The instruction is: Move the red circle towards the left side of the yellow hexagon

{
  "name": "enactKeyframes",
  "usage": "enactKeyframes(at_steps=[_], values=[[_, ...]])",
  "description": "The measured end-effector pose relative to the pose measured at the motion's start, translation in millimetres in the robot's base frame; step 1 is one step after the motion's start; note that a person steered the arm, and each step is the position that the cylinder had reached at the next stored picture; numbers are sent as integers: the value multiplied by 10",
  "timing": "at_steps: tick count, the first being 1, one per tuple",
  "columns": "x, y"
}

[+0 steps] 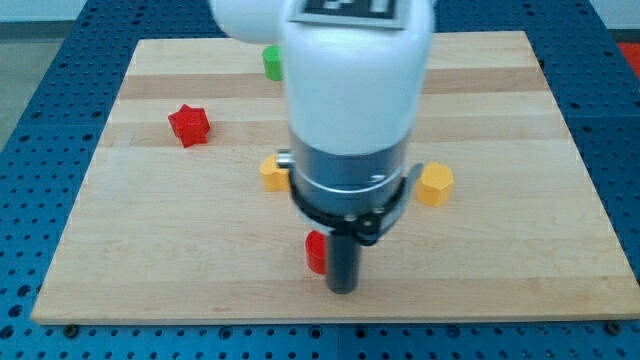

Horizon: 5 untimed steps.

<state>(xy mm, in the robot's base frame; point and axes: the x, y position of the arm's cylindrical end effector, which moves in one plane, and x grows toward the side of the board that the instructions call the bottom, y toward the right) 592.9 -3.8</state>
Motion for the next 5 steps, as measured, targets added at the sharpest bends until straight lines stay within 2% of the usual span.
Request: enactKeyframes(at_steps=[4,5], values=[[-51,-418],[-160,-299]])
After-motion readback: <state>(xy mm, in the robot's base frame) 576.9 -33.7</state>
